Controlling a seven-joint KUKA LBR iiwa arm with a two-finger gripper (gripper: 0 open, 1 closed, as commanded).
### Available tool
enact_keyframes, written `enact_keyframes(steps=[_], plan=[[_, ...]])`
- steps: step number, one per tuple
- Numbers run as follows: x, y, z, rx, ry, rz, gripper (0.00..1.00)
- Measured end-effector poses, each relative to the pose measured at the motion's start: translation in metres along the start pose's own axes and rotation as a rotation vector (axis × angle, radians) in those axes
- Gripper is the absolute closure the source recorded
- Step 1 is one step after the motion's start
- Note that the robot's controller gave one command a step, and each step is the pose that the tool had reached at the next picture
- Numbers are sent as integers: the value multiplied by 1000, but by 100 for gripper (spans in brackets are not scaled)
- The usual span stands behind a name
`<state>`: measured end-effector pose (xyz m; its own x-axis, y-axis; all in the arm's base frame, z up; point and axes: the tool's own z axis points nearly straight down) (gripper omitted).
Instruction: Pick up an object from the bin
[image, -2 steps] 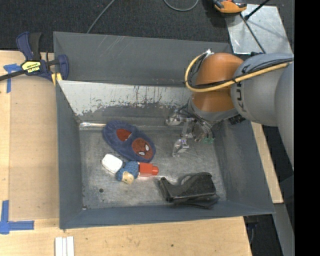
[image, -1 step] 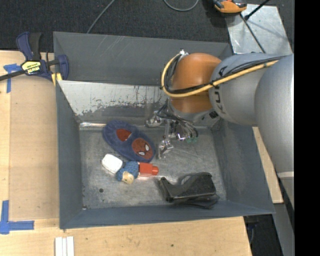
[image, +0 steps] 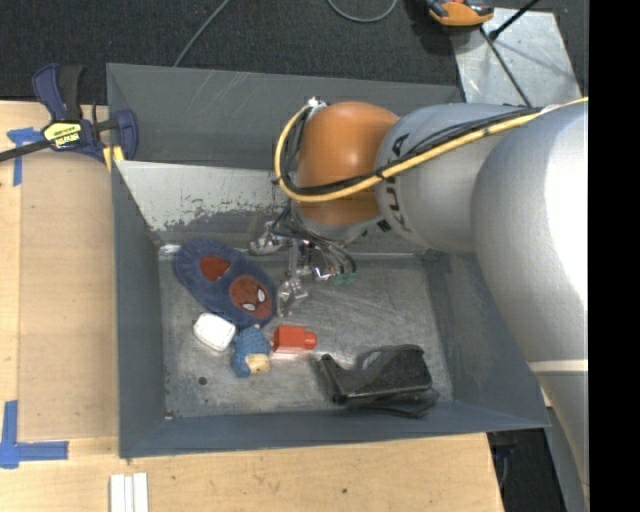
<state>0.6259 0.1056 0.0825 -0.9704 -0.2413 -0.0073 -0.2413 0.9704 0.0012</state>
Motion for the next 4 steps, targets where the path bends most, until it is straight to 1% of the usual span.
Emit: enact_keyframes(steps=[1,2,3,4], plan=[[-1,39,1,0,3,47,0],[9,79,4,0,6,-76,0],[81,112,3,2,-7,-274,0],[100,133,-29,-2,0,-731,0]])
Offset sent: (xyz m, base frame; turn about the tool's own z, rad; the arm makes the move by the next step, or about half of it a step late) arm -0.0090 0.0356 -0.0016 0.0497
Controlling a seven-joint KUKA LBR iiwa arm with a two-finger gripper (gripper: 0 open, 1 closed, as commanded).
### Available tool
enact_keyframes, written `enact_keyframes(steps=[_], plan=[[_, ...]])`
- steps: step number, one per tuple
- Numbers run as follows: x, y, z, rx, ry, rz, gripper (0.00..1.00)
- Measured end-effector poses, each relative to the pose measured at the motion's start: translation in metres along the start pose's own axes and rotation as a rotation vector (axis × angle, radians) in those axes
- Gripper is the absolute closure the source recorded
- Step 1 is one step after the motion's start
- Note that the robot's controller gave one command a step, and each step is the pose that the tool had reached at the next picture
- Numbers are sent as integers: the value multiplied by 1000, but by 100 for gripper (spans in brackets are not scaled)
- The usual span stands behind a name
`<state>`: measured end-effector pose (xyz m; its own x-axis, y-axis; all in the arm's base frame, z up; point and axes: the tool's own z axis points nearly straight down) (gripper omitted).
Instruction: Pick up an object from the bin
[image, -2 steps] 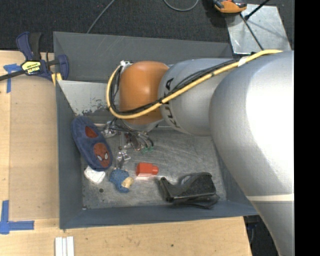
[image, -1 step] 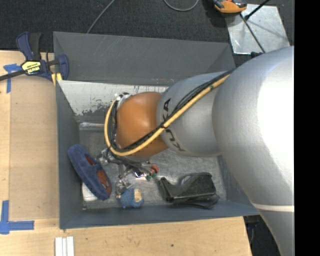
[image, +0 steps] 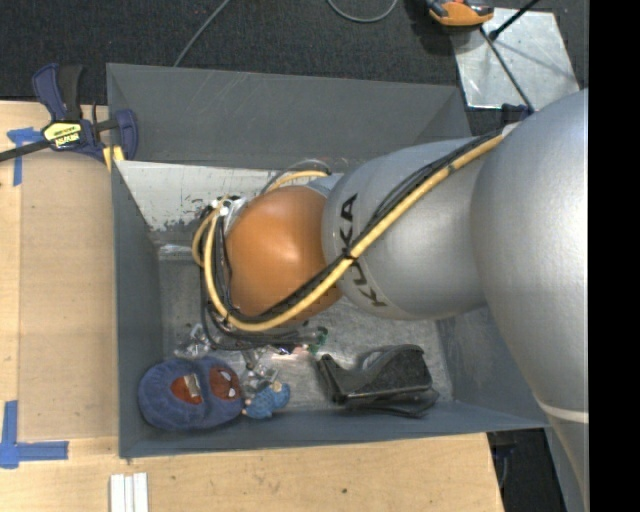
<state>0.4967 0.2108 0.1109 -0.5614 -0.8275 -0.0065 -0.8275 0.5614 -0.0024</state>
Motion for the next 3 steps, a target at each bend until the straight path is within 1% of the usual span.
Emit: enact_keyframes(steps=[1,2,3], plan=[[-10,-8,25,3,-7,-407,0],[-9,-10,24,6,-7,-401,100],[-20,-8,-99,4,-3,-409,100]])
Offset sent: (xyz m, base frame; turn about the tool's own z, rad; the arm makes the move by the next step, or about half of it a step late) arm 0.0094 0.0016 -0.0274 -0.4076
